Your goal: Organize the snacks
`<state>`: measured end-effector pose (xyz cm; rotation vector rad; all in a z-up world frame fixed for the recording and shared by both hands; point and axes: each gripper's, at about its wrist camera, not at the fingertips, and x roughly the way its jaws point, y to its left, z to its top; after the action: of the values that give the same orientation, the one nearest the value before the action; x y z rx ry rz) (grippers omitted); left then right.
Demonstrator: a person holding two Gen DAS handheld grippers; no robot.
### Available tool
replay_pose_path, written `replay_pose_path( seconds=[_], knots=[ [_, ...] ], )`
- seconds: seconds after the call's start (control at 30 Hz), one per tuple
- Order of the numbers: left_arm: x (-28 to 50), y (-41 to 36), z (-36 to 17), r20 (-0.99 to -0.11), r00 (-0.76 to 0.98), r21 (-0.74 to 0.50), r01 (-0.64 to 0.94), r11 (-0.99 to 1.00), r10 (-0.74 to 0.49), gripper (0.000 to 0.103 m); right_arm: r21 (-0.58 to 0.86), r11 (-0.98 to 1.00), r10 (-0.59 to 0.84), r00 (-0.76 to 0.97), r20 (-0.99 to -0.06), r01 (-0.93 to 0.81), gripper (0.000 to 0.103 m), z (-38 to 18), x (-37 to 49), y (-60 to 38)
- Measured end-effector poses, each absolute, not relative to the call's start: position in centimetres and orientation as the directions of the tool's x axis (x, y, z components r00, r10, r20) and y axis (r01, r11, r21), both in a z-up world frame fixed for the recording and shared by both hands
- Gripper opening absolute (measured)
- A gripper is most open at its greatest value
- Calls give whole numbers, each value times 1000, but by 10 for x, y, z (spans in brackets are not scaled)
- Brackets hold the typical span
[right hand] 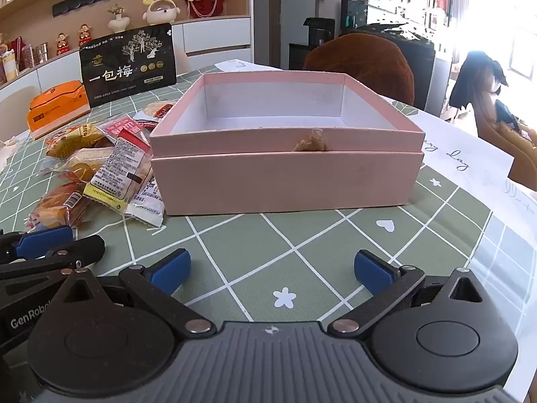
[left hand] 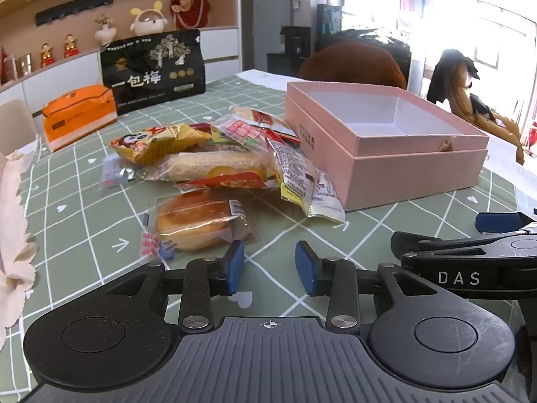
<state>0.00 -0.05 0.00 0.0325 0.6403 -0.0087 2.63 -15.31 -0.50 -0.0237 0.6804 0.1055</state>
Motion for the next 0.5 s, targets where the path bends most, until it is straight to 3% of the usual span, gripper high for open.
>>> replay_pose_path(
  seconds=[0.5],
  knots=[
    [0, 0, 0, -598, 802, 19, 18, 1000, -3, 40, 14, 994, 91, 769, -632, -106, 103, -5, 26, -154]
  ],
)
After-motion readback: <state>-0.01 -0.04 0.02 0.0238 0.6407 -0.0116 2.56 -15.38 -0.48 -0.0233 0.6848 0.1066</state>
